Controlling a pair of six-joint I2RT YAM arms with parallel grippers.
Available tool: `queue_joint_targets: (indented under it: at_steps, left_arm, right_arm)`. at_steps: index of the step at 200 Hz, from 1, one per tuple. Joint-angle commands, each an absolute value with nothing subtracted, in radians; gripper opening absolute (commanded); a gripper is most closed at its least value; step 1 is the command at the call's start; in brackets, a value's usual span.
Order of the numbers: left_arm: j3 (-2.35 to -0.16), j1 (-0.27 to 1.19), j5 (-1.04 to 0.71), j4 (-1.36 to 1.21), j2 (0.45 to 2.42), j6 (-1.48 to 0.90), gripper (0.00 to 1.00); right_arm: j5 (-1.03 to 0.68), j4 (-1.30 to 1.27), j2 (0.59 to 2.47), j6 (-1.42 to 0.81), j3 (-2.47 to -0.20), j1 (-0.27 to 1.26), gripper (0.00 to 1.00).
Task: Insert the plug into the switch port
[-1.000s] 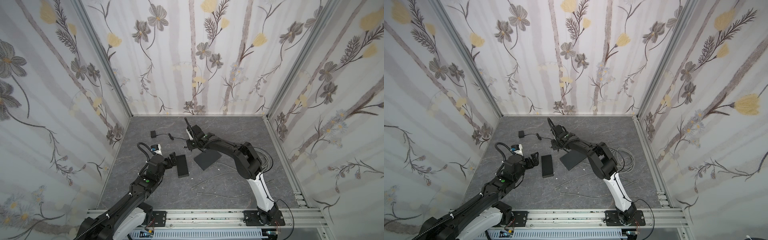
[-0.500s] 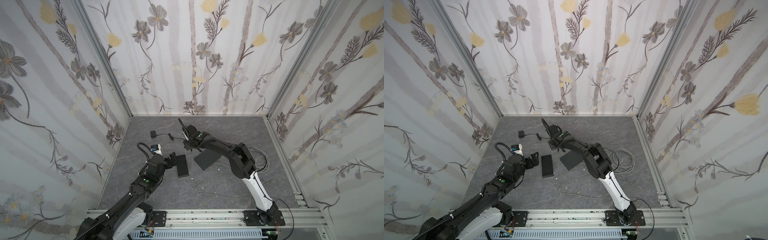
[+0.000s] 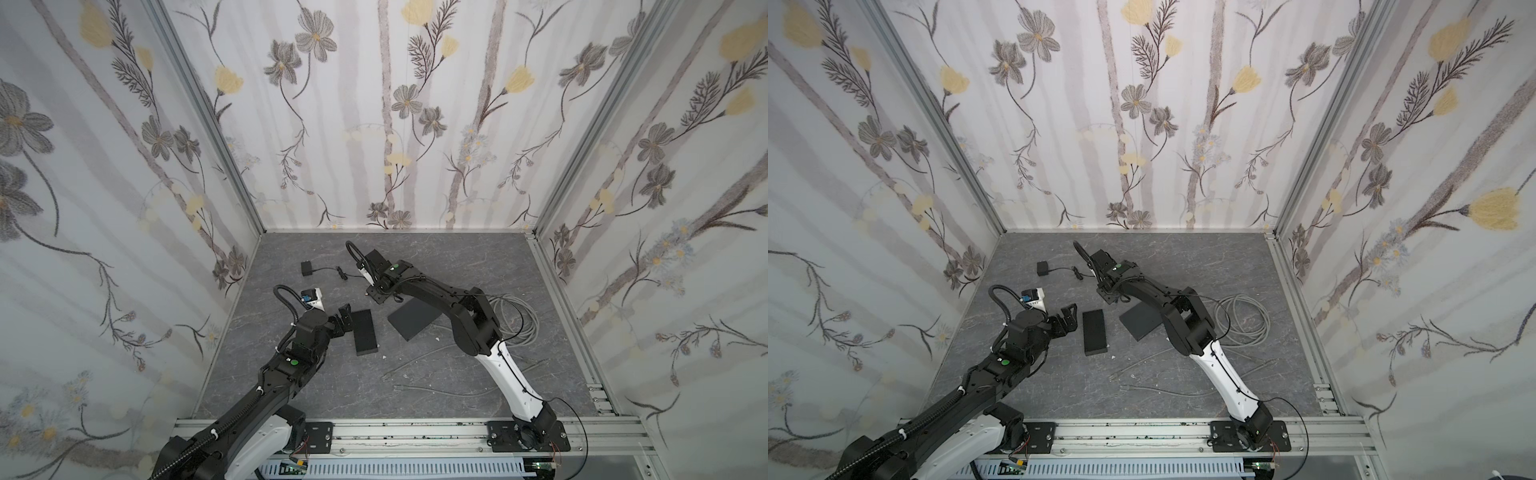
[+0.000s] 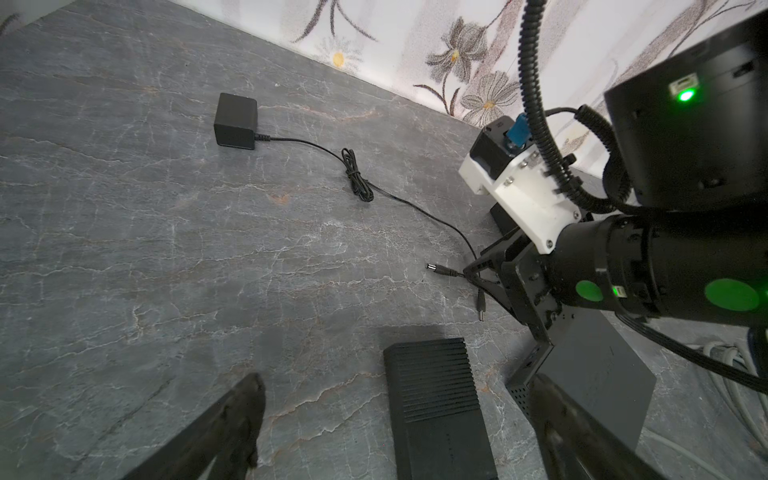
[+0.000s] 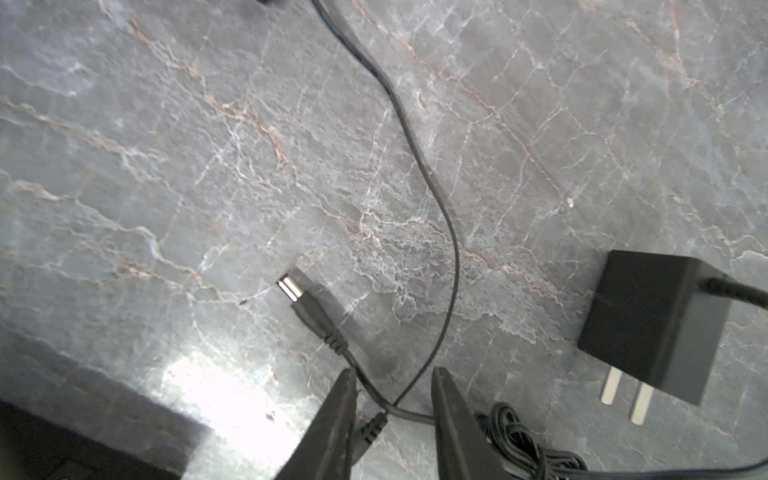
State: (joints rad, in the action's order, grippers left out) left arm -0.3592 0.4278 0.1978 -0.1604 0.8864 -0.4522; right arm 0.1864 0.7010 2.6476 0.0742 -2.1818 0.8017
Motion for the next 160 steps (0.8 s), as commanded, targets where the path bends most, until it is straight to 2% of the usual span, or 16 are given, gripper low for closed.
queue_joint_targets:
  at_steps: [1, 26, 73, 145, 160]
  left_arm:
    - [-0.367, 0.426, 0.209, -0.174, 0.877, -0.452, 1.00]
    - [-0.367, 0.426, 0.209, -0.172, 0.873, -0.452, 1.00]
    - [-0.367, 0.426, 0.206, -0.167, 0.861, -0.453, 1.00]
    - [-0.365, 0.426, 0.212, -0.160, 0.850, -0.451, 1.00]
    - [-0.365, 0.426, 0.212, -0.160, 0.848, -0.450, 1.00]
  right_arm:
    - [0.170, 0.727, 2.656, 0.089, -2.206, 0.798, 0.31]
    - [0.141, 0.757, 2.674, 0.088, -2.237, 0.794, 0.29]
    - [0.071, 0.821, 2.708, 0.093, -2.299, 0.787, 0.32]
    - [0.038, 0.809, 2.708, 0.076, -2.319, 0.779, 0.01]
    - [0.047, 0.805, 2.700, 0.077, -2.319, 0.778, 0.00]
